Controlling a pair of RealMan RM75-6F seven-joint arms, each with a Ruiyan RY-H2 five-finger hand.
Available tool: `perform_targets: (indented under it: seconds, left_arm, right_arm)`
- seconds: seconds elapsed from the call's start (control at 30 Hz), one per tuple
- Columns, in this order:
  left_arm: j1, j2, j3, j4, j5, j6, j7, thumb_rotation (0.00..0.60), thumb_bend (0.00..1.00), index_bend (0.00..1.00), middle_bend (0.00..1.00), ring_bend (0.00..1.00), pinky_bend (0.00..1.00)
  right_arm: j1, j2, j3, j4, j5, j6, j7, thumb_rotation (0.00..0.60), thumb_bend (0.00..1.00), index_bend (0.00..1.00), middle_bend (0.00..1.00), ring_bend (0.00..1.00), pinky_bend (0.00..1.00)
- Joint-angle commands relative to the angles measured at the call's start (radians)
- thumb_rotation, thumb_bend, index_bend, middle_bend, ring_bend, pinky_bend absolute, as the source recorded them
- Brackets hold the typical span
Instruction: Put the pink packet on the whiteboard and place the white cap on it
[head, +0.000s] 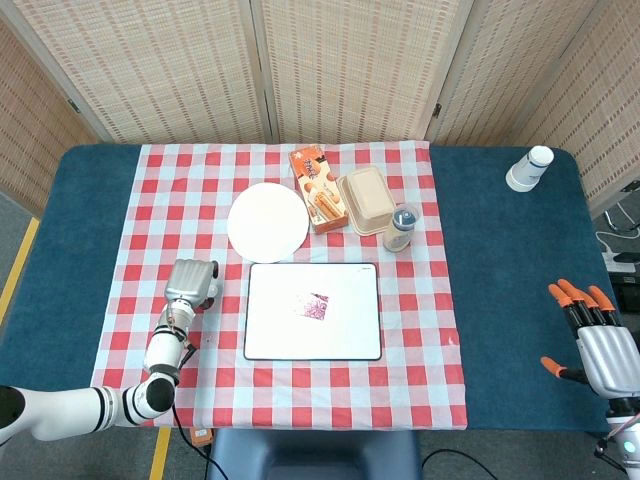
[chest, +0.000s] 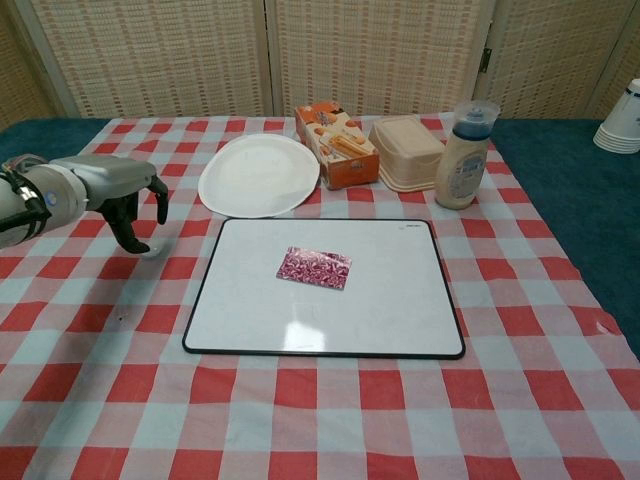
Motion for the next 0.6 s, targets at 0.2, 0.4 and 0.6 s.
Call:
perform_targets:
  seconds: [0.2,0.4,0.6]
  left_arm:
    - [0.007,-0.016,0.001,0.019,0.007,-0.003,-0.008,0.600,0.25,0.41,1.00,1.00,1.00]
    - [0.010,-0.031,0.004,0.035,0.007,-0.005,0.000,0.600,0.25,0.42,1.00,1.00,1.00]
    - [0.012,-0.042,0.000,0.052,0.006,-0.007,0.005,0.600,0.25,0.43,1.00,1.00,1.00]
  right_arm:
    - [0.000,0.000,0.000,0.001,0.001,-0.001,0.001,0.600,0.00,0.07,0.03,0.00,0.05]
    - [-0.001,0.001,0.001,0.000,0.002,0.001,0.002,0.600,0.00,0.07,0.03,0.00,0.05]
    - [-0.001,0.002,0.001,-0.002,0.002,0.001,0.001,0.600,0.00,0.07,0.03,0.00,0.05]
